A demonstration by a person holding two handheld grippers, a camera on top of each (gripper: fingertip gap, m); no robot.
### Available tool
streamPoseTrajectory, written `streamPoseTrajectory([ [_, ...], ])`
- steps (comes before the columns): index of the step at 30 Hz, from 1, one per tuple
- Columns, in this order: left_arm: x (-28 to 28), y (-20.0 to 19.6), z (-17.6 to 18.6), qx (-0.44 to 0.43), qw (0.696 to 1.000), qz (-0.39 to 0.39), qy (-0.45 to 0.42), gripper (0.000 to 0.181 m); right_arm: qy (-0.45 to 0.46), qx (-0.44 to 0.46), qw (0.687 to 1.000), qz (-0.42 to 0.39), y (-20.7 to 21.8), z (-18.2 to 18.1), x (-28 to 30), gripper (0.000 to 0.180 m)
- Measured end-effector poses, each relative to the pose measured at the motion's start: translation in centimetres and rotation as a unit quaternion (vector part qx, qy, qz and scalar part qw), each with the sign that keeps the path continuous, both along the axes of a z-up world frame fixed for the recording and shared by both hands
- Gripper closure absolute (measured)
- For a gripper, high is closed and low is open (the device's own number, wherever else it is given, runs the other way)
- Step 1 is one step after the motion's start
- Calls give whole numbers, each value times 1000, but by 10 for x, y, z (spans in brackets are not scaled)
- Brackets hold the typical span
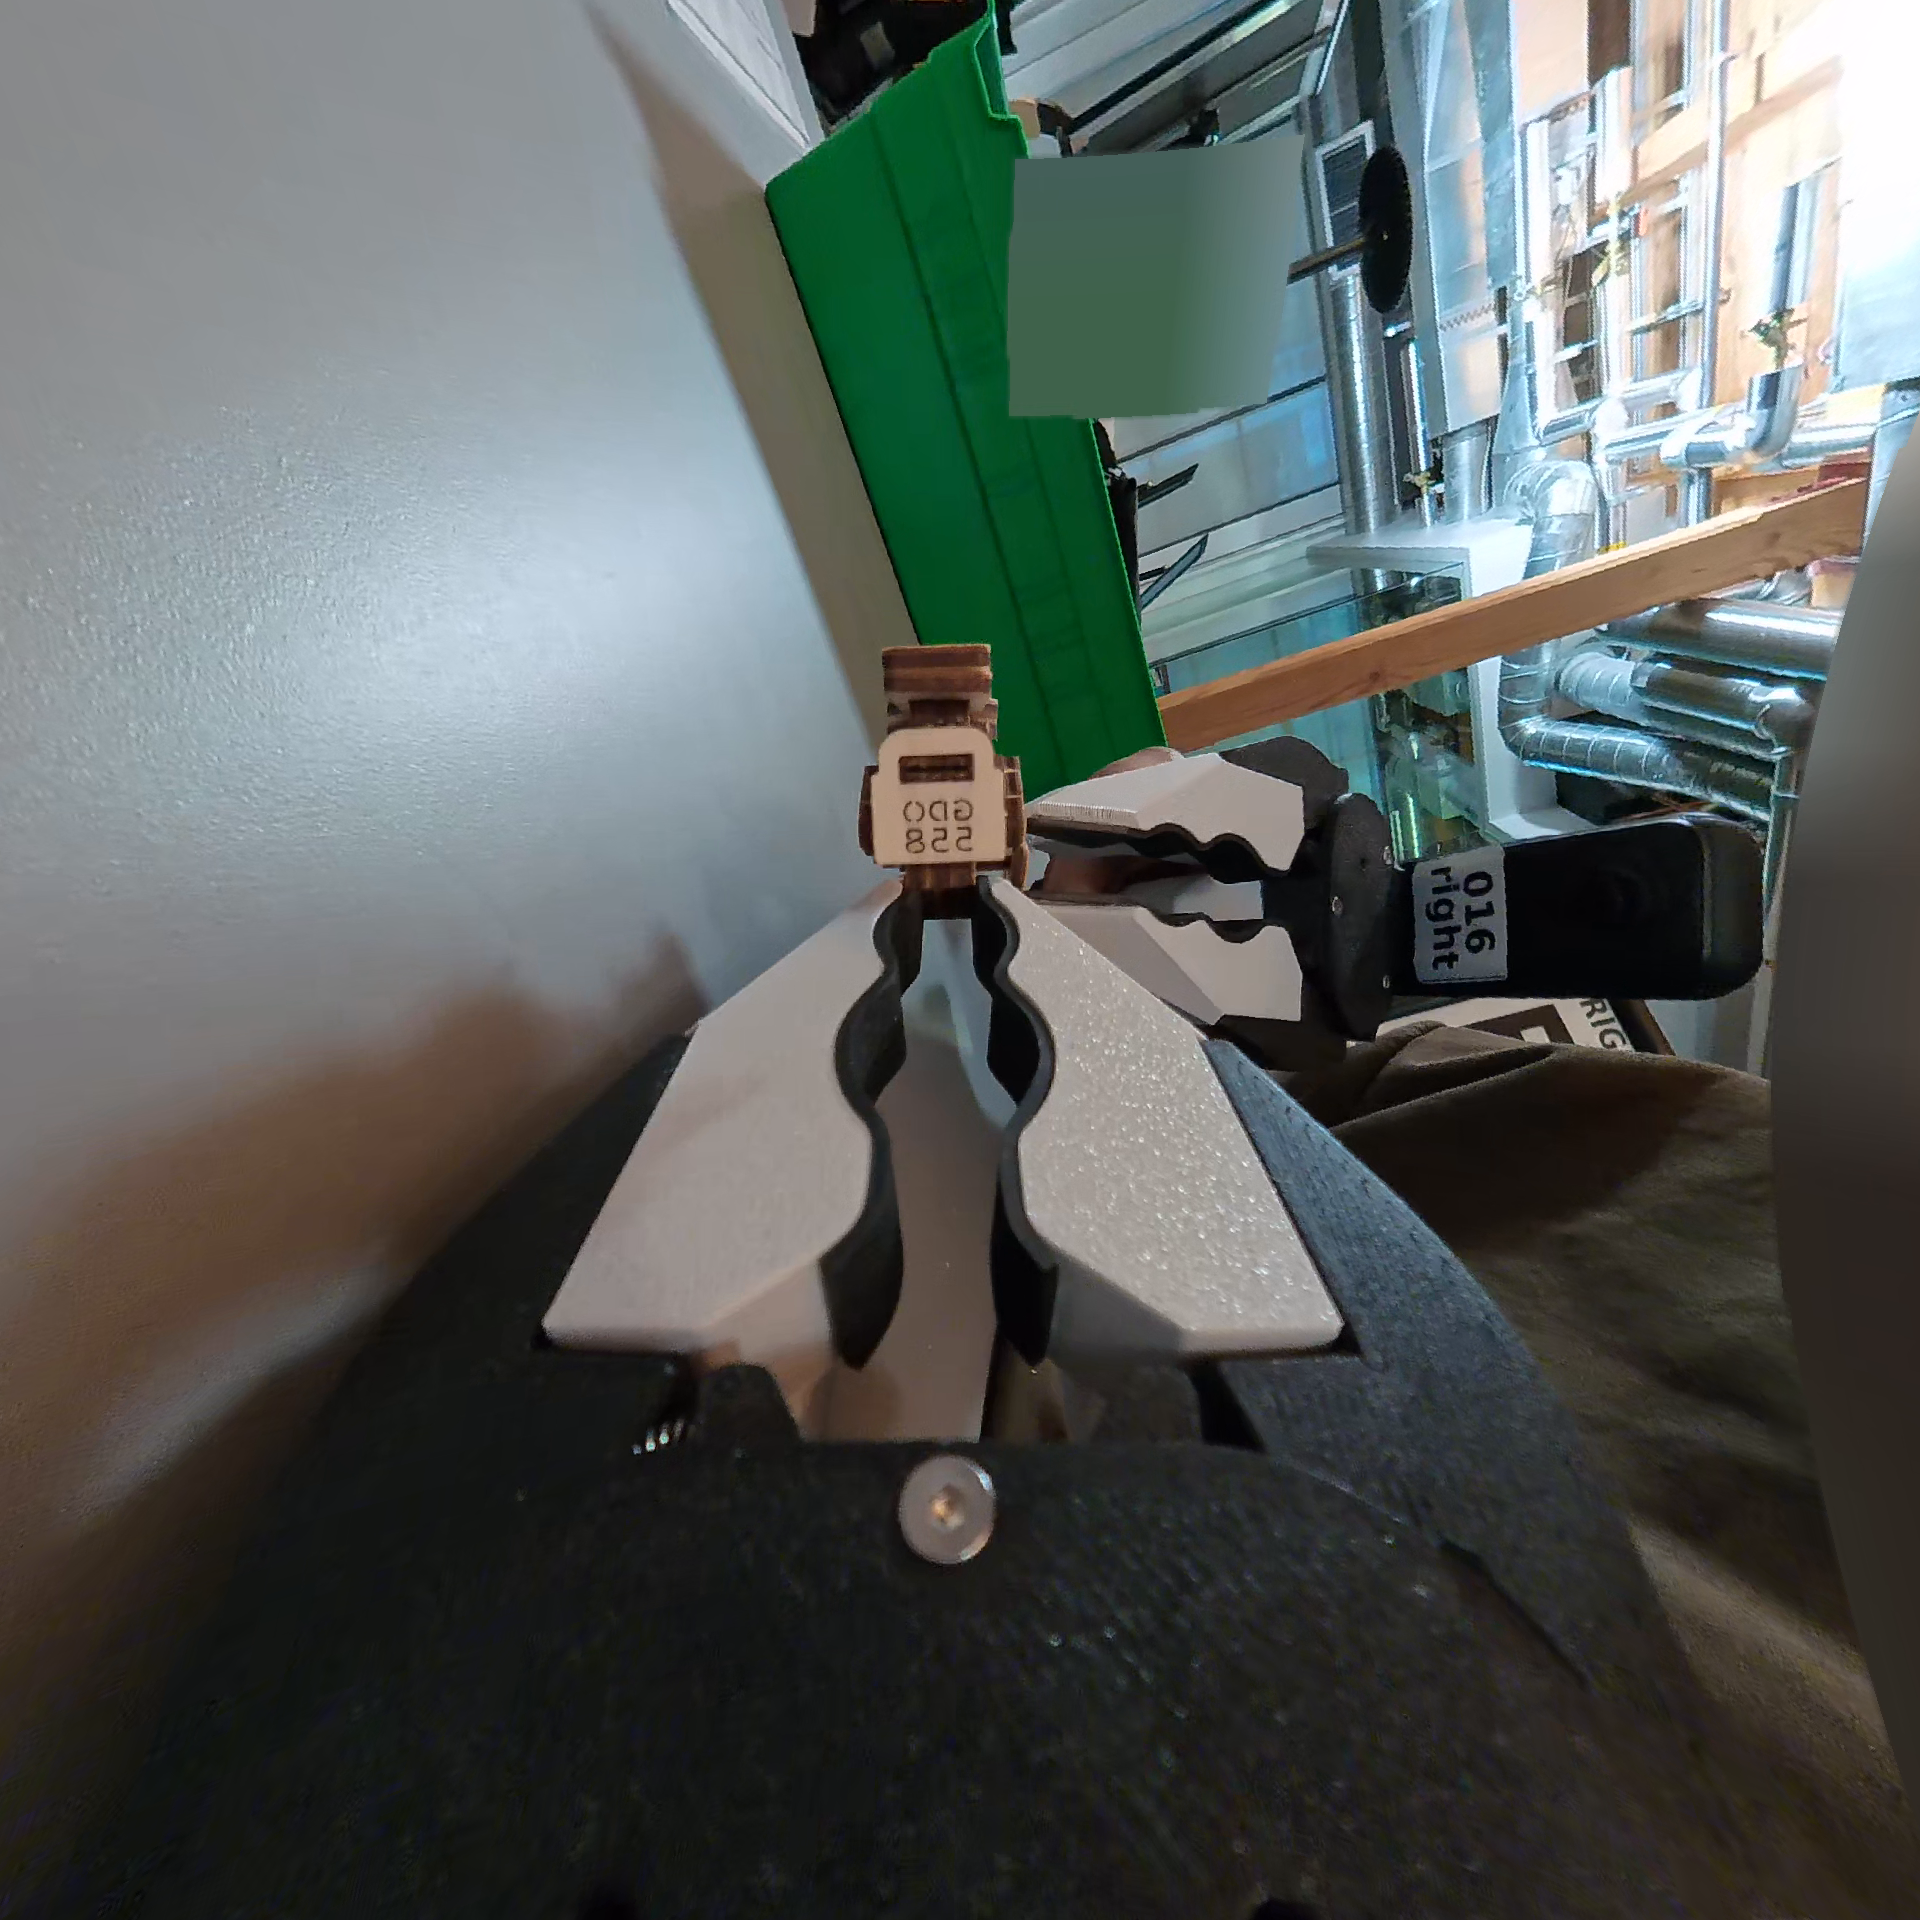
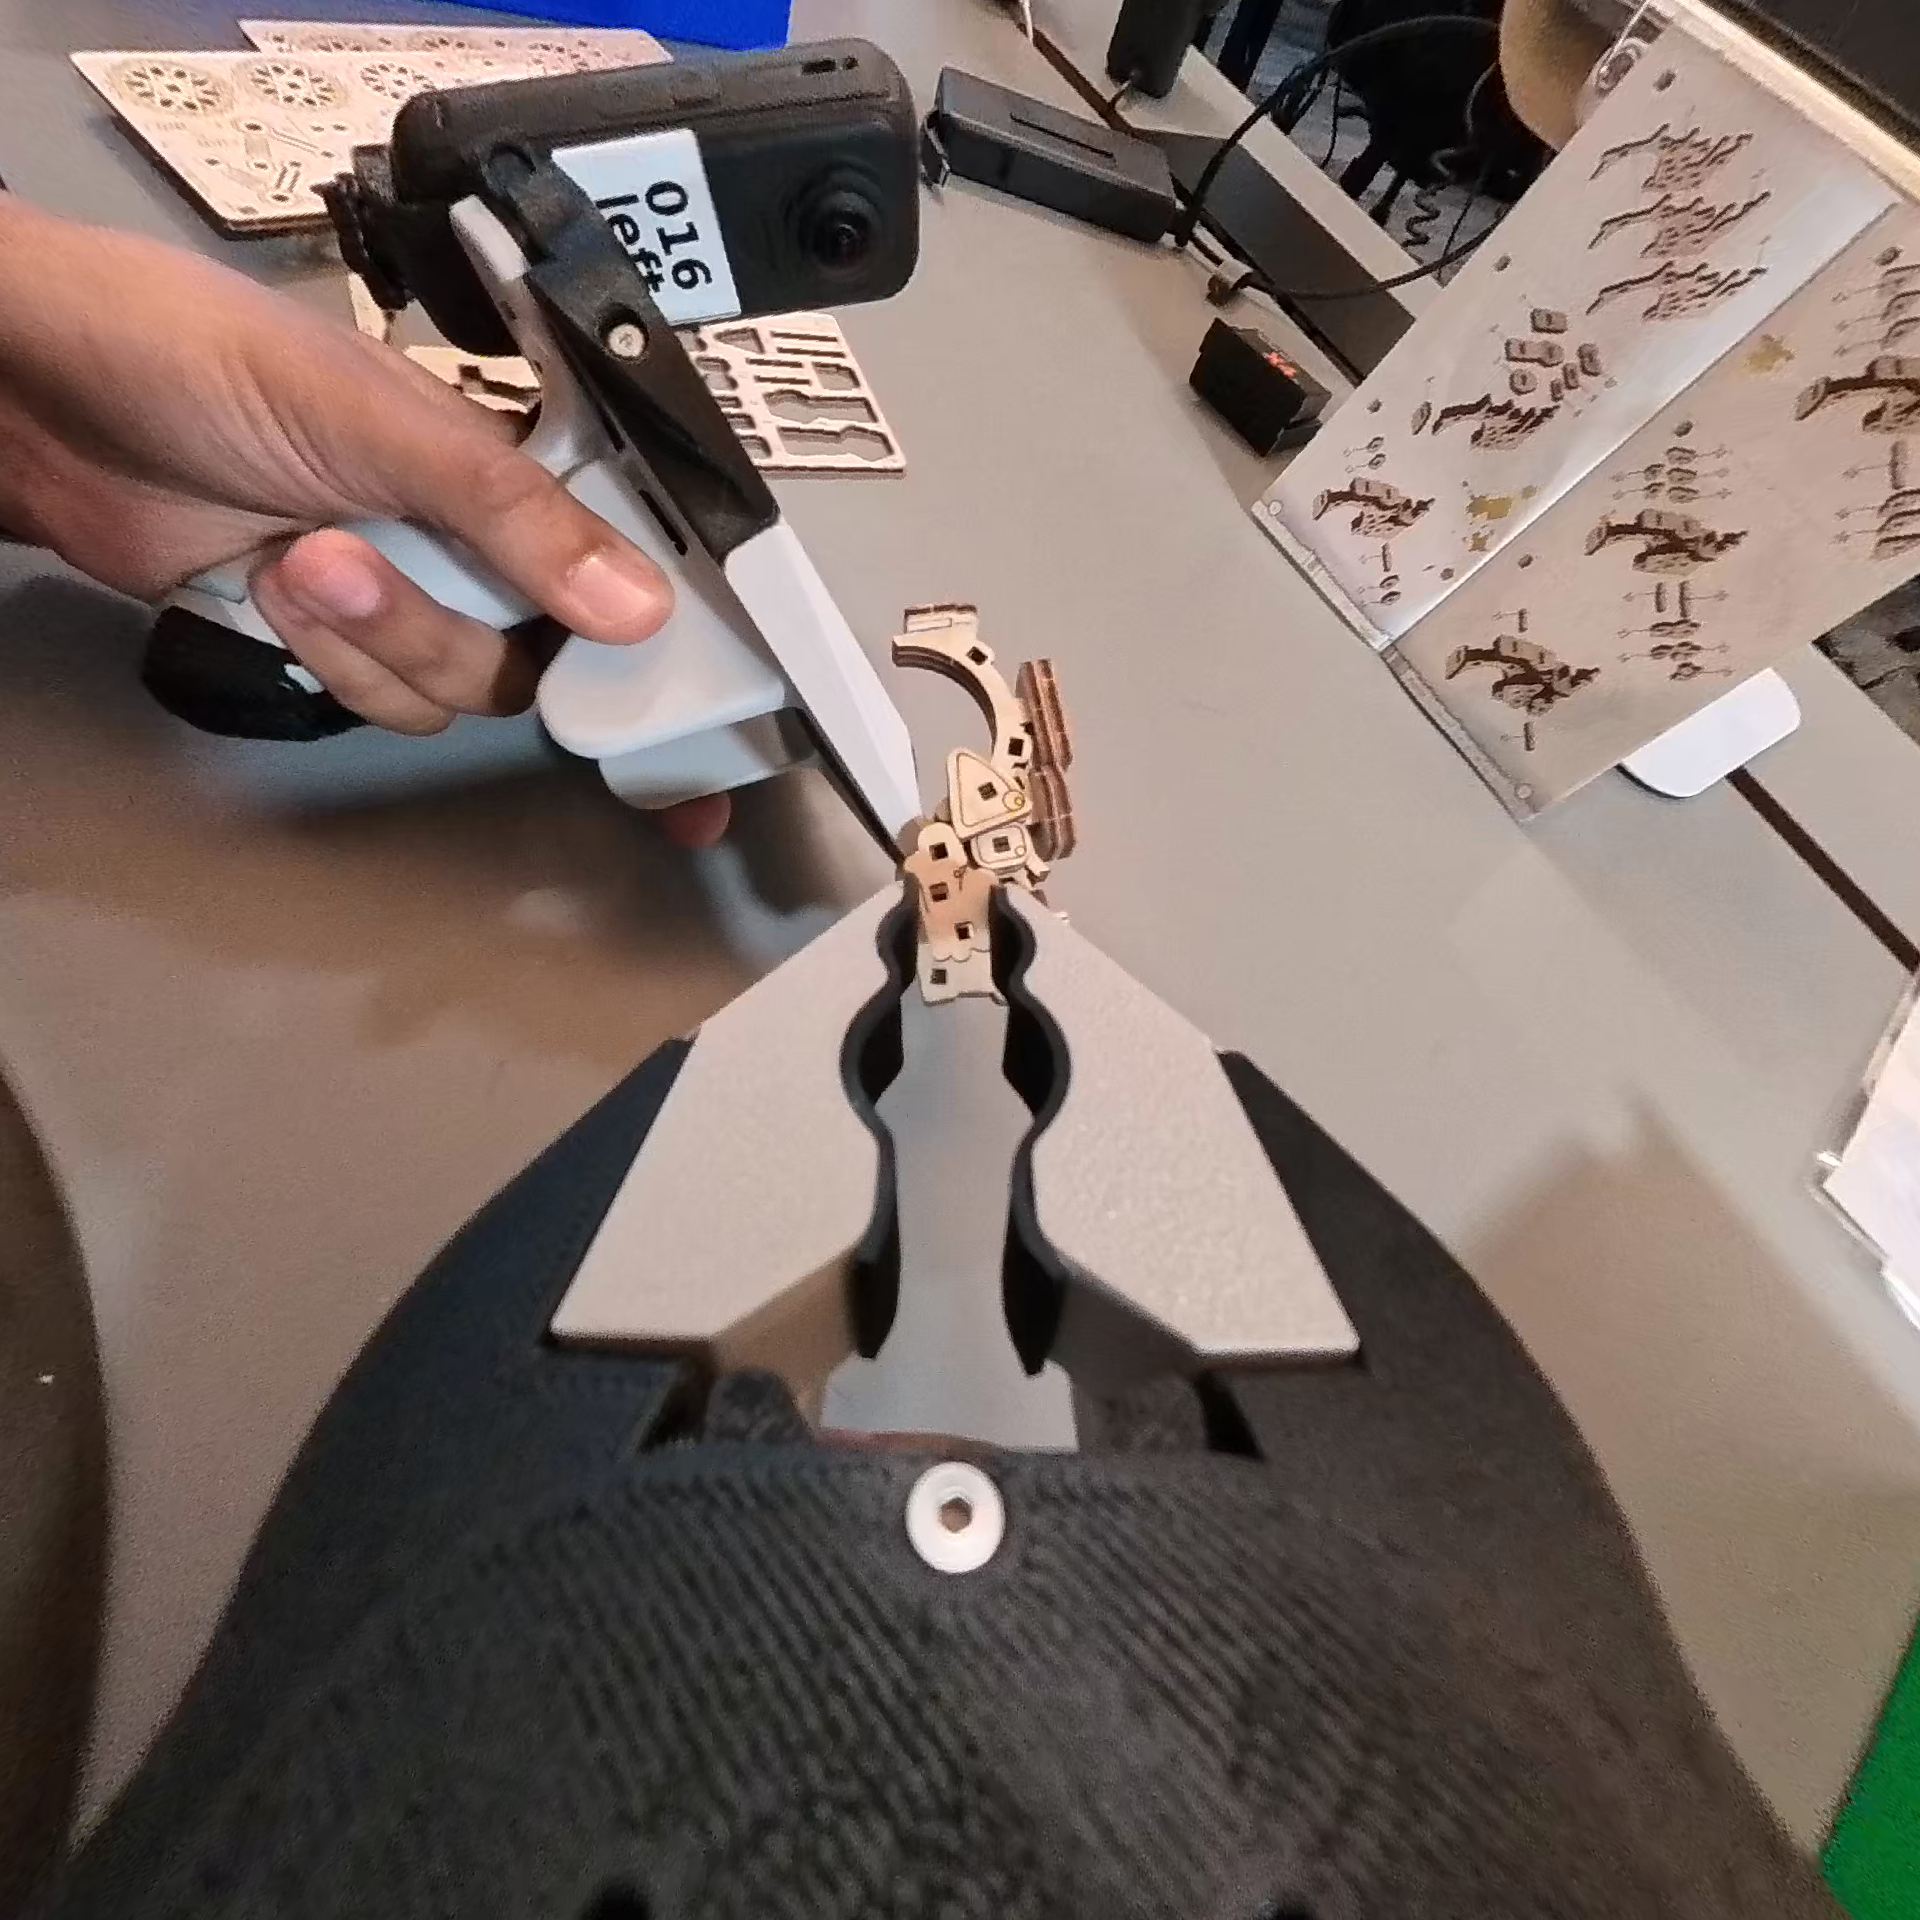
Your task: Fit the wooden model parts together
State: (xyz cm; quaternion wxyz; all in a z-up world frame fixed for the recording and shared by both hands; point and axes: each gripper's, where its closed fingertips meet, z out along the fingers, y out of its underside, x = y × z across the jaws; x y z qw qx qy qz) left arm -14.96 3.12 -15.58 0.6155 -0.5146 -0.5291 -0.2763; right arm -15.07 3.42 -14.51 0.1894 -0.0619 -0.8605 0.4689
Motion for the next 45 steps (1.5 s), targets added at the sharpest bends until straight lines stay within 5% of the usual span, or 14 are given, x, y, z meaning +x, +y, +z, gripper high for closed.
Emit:
streamPoseTrajectory([
  [21,2,2,-8,-97,993,-11,67,175,-25,18,999,16,4,-10,4,168],
  [45,1,1,-7,-107,991,-8,85,174,-41,10,999,7,5,-10,3,168],
])
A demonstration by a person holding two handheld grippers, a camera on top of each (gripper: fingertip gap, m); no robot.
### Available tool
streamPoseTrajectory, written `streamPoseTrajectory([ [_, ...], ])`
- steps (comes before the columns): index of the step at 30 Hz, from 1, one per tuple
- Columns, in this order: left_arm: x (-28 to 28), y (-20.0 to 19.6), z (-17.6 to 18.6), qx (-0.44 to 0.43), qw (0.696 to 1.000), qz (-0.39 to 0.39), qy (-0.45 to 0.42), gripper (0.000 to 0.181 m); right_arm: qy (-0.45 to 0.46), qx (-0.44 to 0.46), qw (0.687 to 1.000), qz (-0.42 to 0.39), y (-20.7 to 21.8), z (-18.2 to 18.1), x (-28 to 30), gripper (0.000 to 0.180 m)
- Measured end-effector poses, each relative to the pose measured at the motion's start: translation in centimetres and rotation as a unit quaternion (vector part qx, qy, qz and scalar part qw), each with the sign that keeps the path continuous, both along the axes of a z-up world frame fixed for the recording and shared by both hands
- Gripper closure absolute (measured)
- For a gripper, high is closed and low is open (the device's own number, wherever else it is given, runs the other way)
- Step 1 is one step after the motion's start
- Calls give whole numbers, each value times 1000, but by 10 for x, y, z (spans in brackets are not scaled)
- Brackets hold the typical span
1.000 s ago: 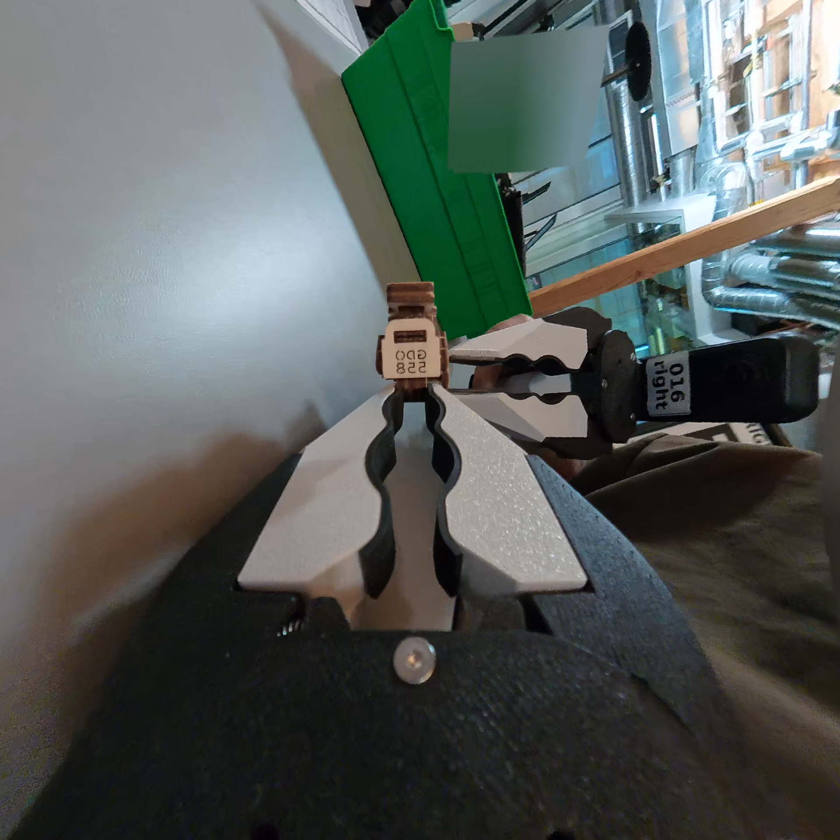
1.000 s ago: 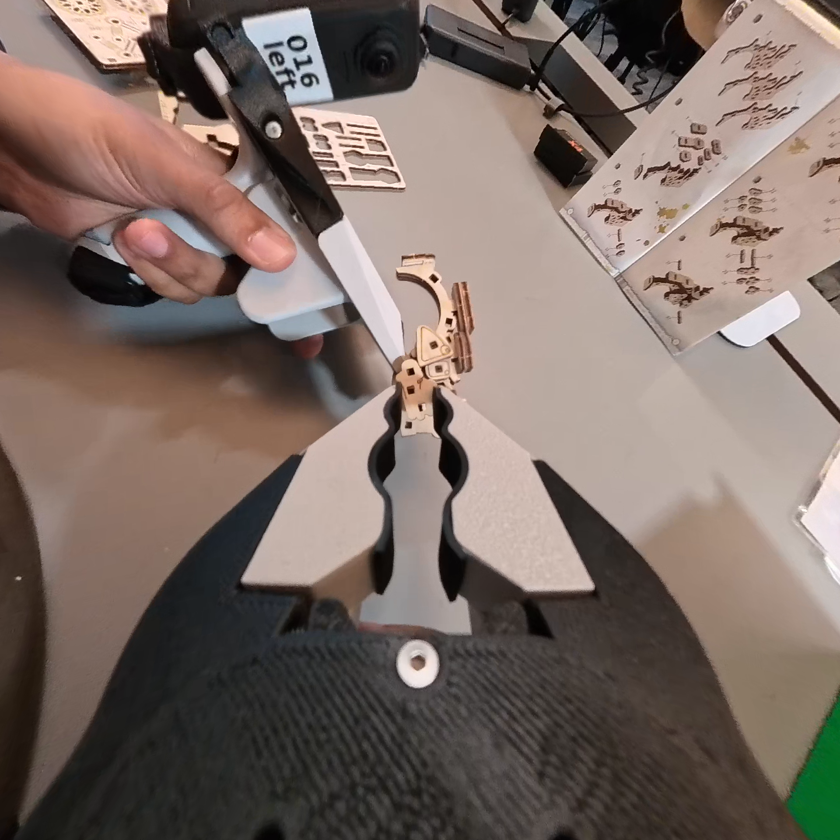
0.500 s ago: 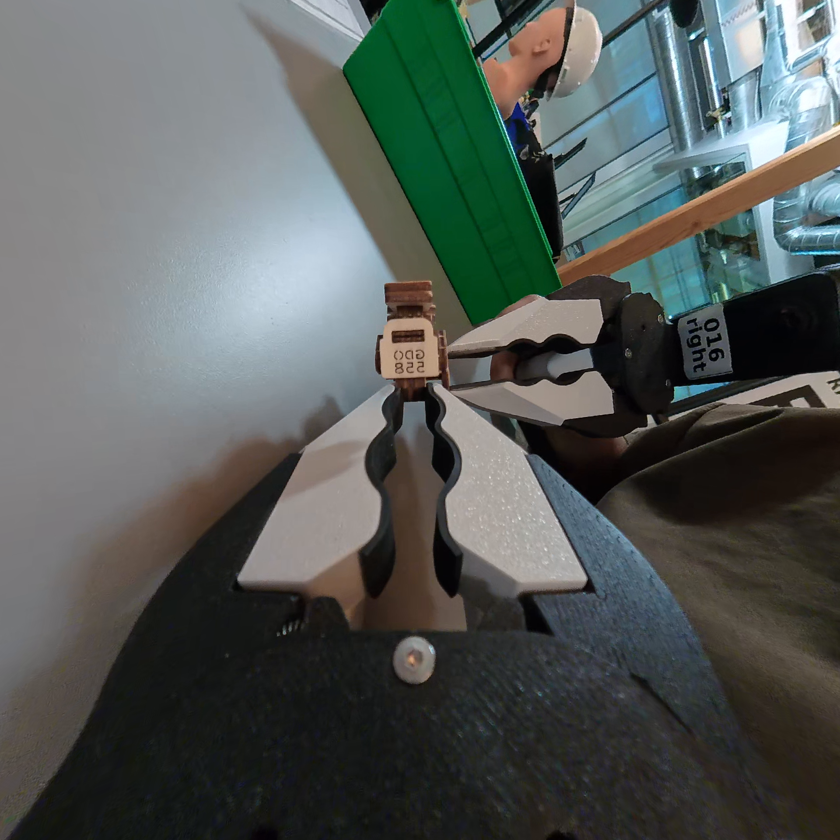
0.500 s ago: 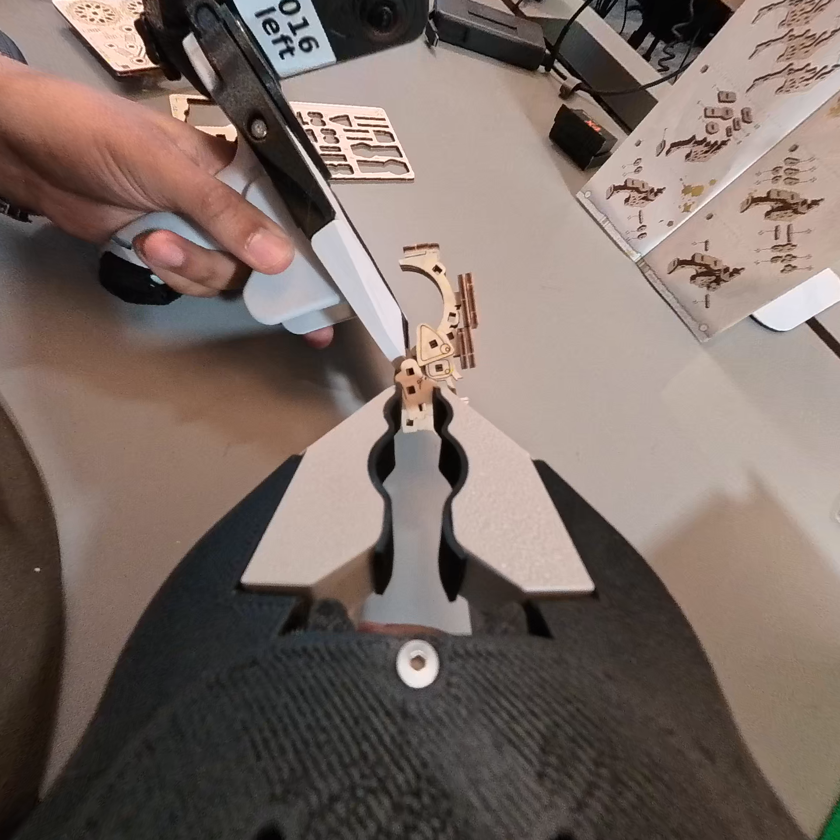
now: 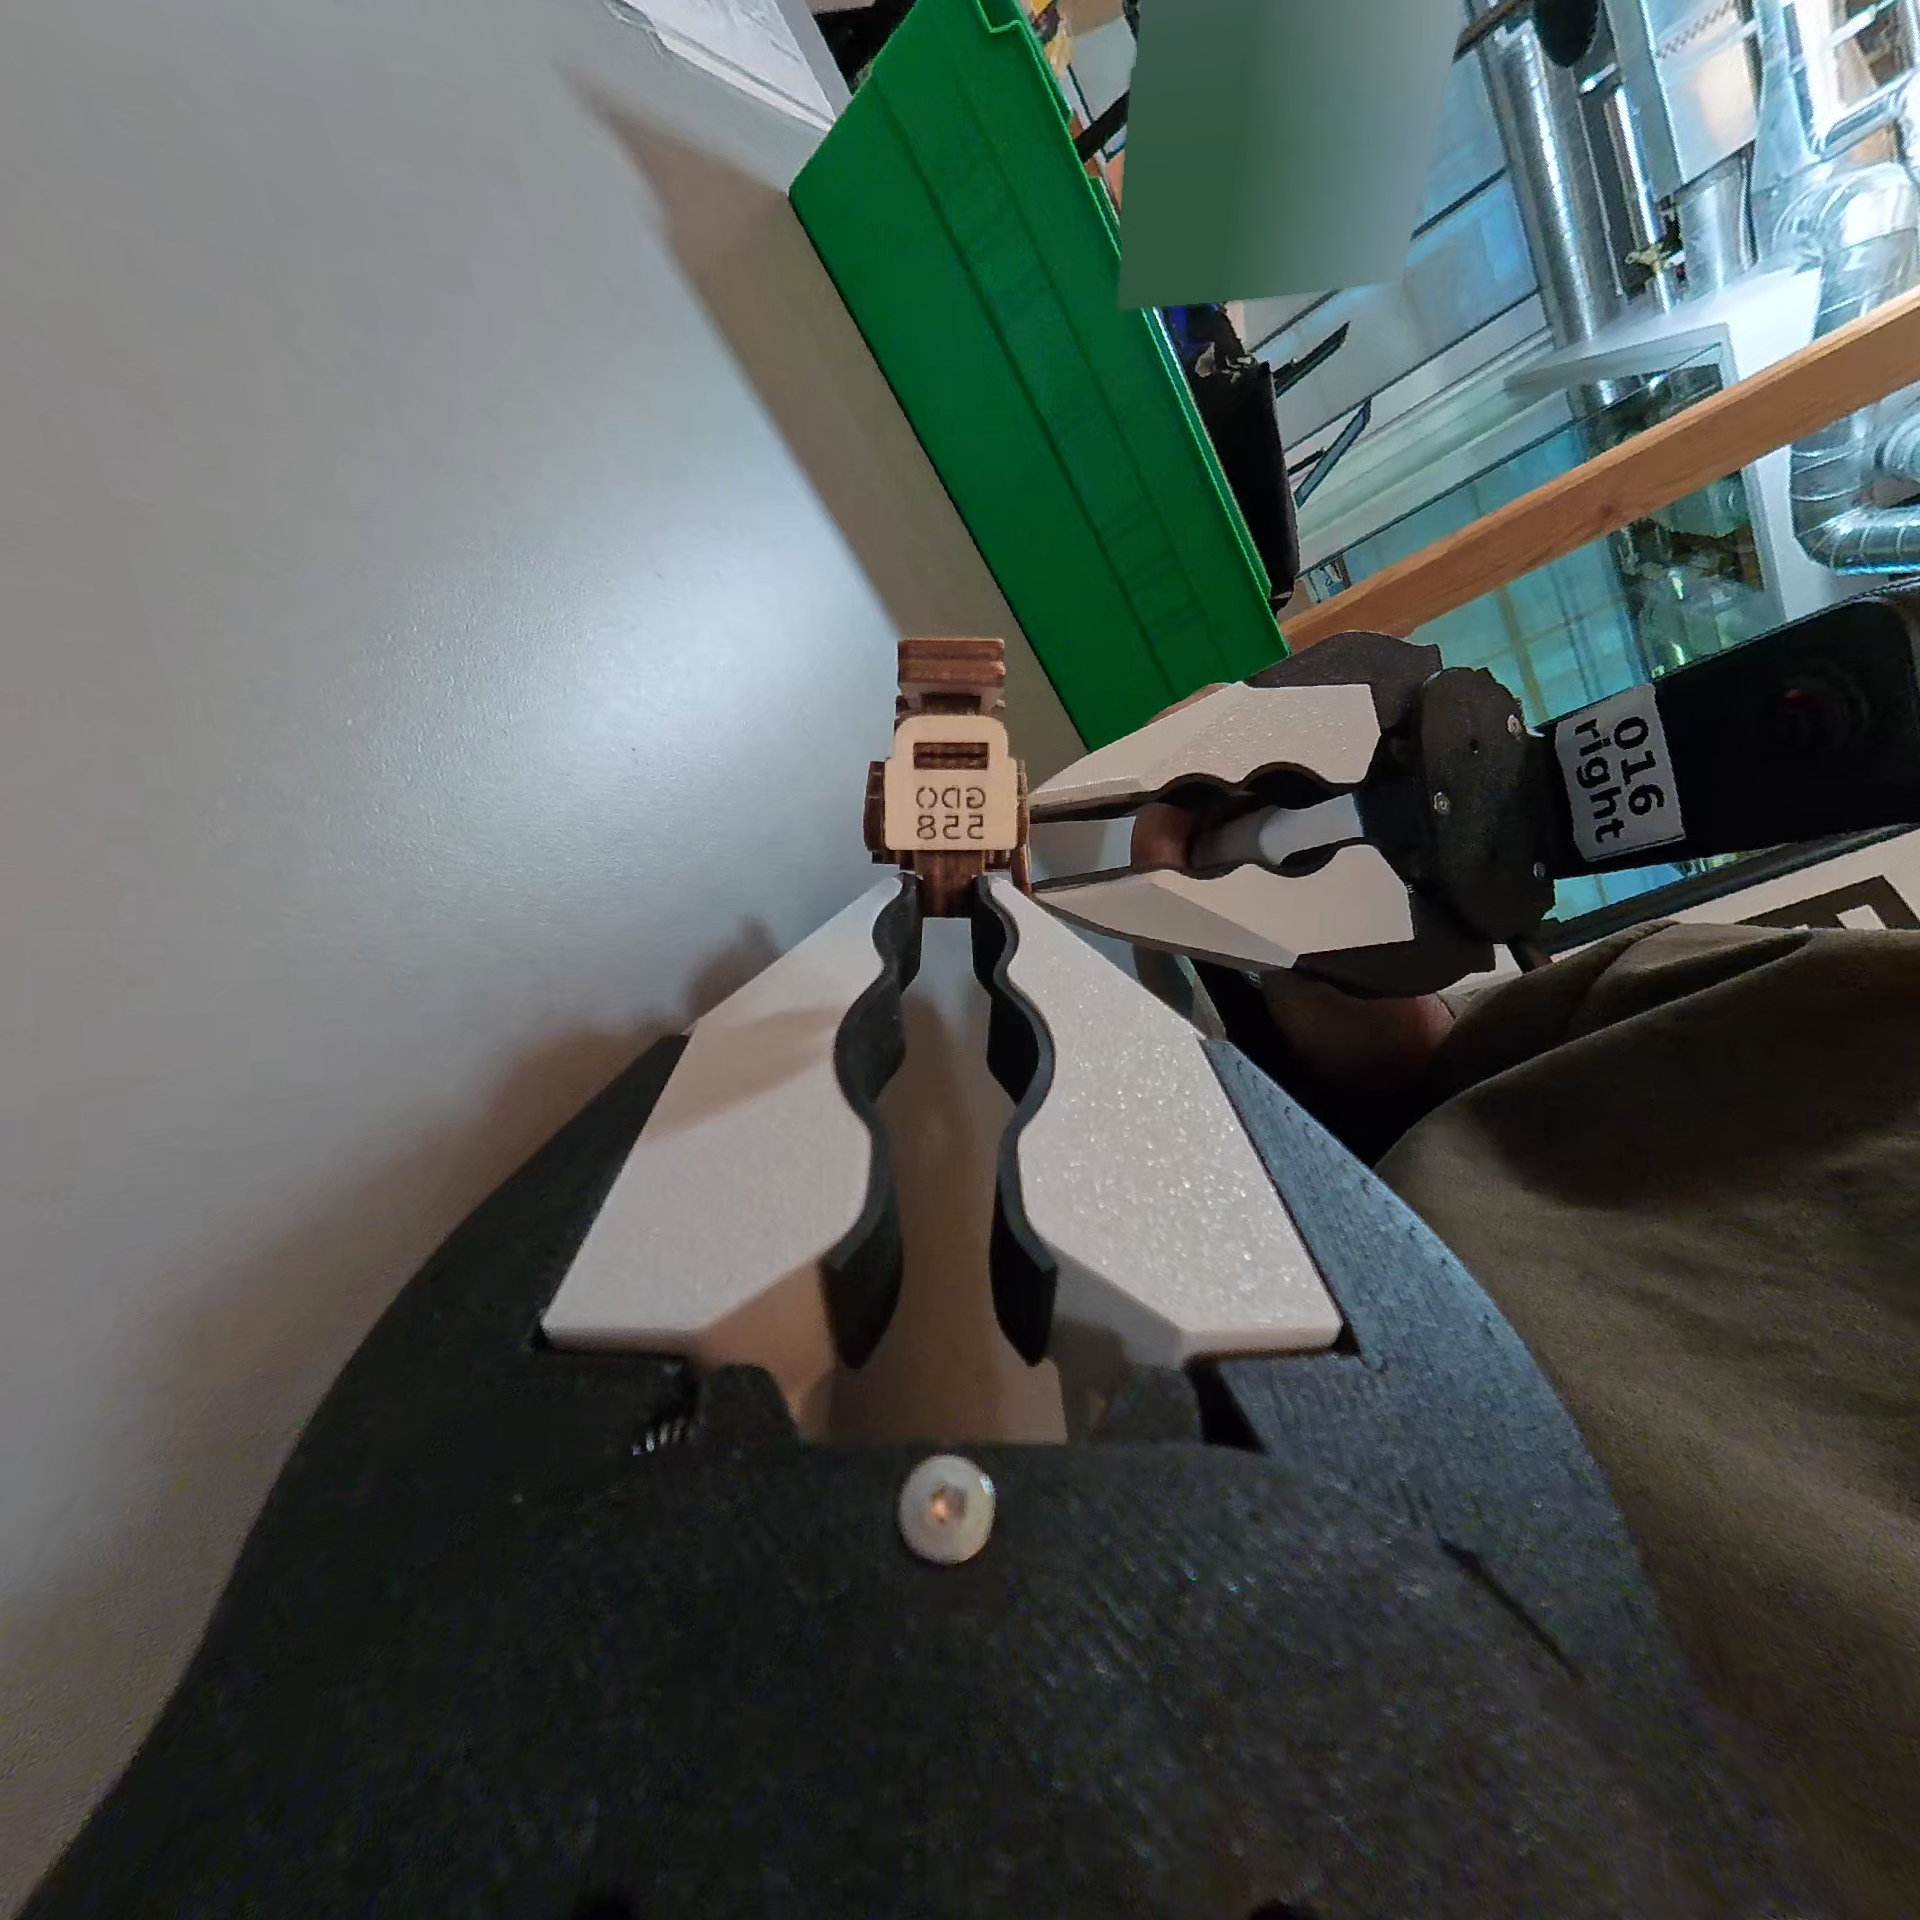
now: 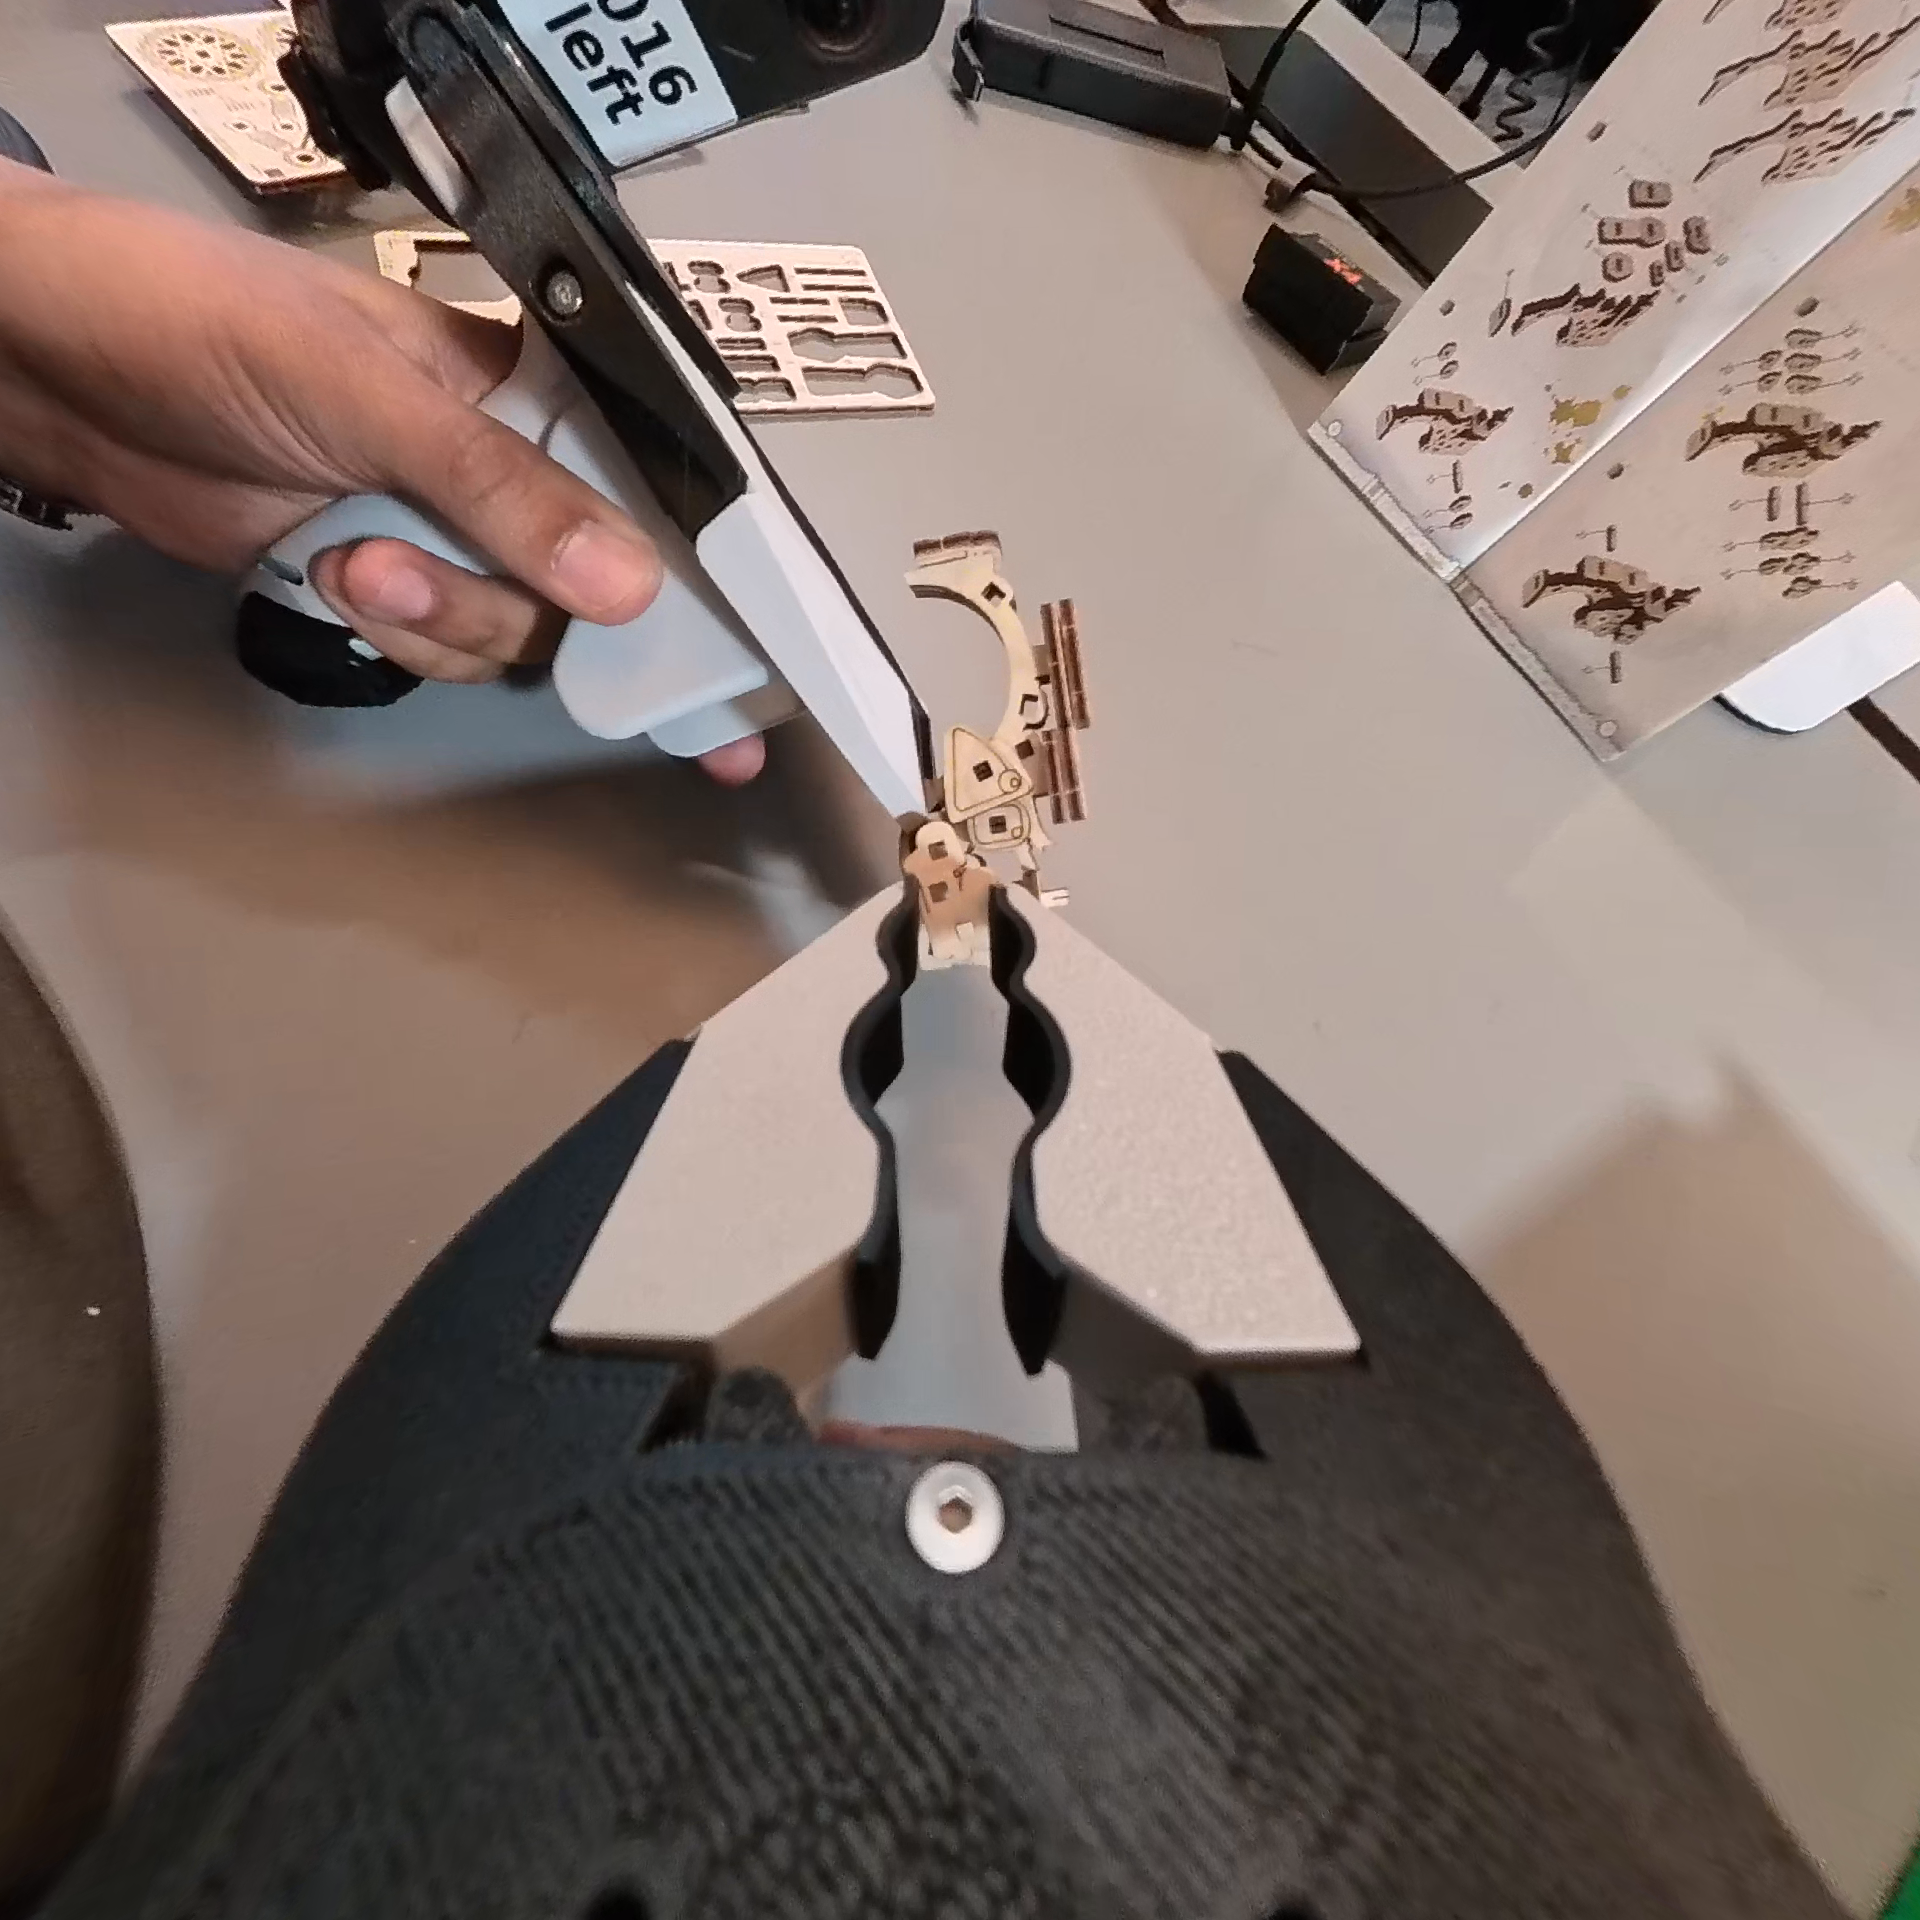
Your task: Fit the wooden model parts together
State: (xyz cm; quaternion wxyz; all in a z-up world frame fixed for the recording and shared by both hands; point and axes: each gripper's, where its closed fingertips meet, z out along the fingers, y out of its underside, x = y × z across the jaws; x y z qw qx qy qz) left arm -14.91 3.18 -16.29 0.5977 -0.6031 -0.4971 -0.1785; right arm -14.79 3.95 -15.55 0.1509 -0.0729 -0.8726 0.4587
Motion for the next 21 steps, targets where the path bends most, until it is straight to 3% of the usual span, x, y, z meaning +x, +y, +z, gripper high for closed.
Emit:
streamPoseTrajectory([
  [21,-3,-2,2,-12,999,18,24,174,-92,-47,994,-24,0,3,-2,167],
])
